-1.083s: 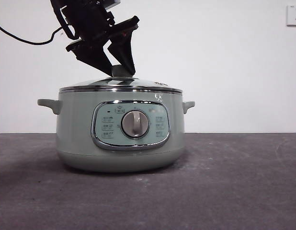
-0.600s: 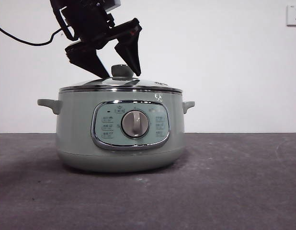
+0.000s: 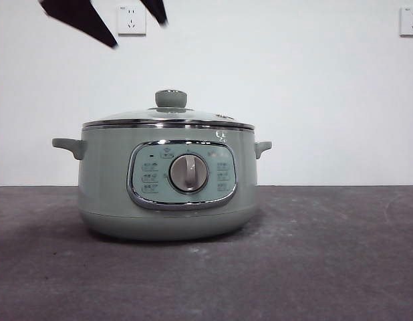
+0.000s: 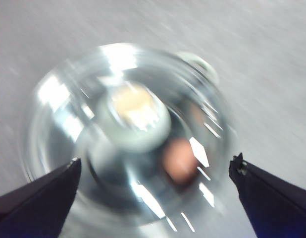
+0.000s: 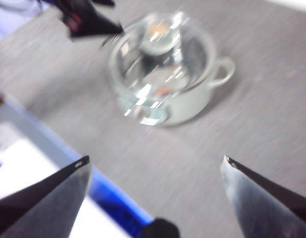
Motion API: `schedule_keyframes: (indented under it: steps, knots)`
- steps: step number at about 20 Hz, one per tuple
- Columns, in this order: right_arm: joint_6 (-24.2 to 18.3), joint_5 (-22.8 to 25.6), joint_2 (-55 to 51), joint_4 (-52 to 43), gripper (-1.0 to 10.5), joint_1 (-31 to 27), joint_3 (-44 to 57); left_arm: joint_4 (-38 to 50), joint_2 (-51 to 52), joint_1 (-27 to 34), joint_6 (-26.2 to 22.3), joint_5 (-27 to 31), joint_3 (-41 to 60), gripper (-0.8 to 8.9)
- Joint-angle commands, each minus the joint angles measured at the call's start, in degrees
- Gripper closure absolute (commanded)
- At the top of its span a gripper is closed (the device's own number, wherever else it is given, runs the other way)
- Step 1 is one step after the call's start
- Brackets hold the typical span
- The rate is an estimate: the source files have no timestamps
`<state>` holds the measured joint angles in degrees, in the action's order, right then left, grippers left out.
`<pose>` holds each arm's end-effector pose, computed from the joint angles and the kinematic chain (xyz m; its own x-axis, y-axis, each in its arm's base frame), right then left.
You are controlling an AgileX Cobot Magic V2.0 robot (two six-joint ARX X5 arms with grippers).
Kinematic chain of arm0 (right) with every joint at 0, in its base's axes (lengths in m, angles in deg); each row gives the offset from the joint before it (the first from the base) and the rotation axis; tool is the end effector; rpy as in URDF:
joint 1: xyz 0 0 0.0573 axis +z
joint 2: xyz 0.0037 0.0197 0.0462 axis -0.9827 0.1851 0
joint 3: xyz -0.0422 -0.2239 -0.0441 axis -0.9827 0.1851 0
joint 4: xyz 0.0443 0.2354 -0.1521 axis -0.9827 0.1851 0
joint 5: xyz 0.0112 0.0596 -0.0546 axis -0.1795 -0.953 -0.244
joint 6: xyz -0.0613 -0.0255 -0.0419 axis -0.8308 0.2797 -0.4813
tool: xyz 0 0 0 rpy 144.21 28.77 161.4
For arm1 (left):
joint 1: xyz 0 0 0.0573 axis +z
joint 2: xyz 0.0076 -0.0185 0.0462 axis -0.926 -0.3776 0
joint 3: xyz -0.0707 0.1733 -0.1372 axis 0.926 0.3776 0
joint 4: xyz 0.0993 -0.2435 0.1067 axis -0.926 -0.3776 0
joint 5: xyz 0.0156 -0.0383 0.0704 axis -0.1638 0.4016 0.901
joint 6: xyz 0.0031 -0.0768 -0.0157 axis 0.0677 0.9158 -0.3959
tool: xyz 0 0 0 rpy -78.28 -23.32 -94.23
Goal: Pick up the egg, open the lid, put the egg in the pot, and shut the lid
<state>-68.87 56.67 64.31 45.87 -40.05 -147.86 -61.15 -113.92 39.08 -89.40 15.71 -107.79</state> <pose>0.1236 0.1063 0.4292 0.5677 0.5448 -0.6172 -0.6571 0.7515 0.0591 0.2948 -0.1723 0.3213 0.5787 -0.4839 -0.6565 0.5714 0.8149 -0.0970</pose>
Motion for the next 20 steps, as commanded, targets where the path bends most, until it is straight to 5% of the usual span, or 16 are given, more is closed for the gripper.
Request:
schedule_keyframes:
  steps: [1,6,8,10,20]
  knots:
    - [0.6,-2.2,1.3,1.4,5.1,-0.1,-0.1,-6.8,5.0,-0.1,0.2,-4.6,0.3,3.12]
    - [0.6,-7.1,4.6,1.4,5.1,-0.1,-0.1,-18.4,14.8,-0.1,0.2,-9.4,0.3,3.42]
    - [0.6,-7.1,5.8,1.4,6.4,-0.1,-0.1,-21.7,17.2,-0.1,0.2,-9.9,0.3,5.66]
    - [0.3,-7.1,6.7,1.4,9.4,-0.1,-0.1,-23.9,18.5,-0.1,-0.2,-9.9,0.3,8.21]
    - [0.3,-6.6,6.9,1.4,9.5,-0.2,-0.1,-25.9,18.7,-0.1,-0.2,-9.7,0.3,8.16]
